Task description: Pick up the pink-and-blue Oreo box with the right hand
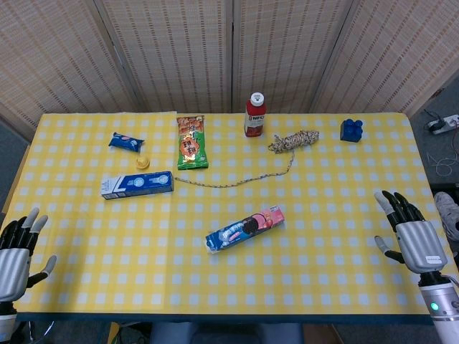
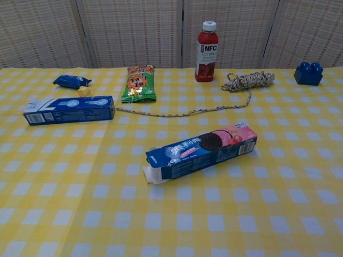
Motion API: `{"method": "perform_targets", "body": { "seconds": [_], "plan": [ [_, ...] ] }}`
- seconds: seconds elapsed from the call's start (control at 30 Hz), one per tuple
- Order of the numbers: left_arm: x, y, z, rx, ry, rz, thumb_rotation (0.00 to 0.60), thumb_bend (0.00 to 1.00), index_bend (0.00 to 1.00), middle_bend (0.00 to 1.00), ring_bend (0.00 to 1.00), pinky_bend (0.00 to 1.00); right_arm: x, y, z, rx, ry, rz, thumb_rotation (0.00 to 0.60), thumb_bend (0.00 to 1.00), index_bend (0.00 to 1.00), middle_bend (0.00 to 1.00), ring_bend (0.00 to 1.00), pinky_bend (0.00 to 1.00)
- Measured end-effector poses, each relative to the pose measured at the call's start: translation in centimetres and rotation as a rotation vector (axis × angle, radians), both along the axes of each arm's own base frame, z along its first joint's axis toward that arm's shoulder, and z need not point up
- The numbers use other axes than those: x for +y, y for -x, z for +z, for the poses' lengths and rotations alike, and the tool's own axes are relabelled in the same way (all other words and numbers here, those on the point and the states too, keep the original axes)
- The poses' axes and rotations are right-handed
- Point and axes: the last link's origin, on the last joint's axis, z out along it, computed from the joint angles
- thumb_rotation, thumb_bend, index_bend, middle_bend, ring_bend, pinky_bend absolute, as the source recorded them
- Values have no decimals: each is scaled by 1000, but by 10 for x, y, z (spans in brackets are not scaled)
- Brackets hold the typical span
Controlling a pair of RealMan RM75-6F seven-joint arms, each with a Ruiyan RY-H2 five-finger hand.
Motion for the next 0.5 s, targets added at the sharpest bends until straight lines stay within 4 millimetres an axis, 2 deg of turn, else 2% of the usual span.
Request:
{"method": "perform_targets", "body": {
  "seconds": [0.3, 0.5],
  "plan": [
    [2, -1, -1, 6, 1, 2, 600, 340, 82, 28, 55, 42, -10, -8, -6, 12, -30, 31, 600, 280, 0, 105, 31, 157],
    [1, -2, -1, 5, -3, 2, 600, 340, 82, 28, 55, 42, -29, -31, -23, 70, -113, 112, 600, 248, 0, 115, 34, 157]
  ]
}}
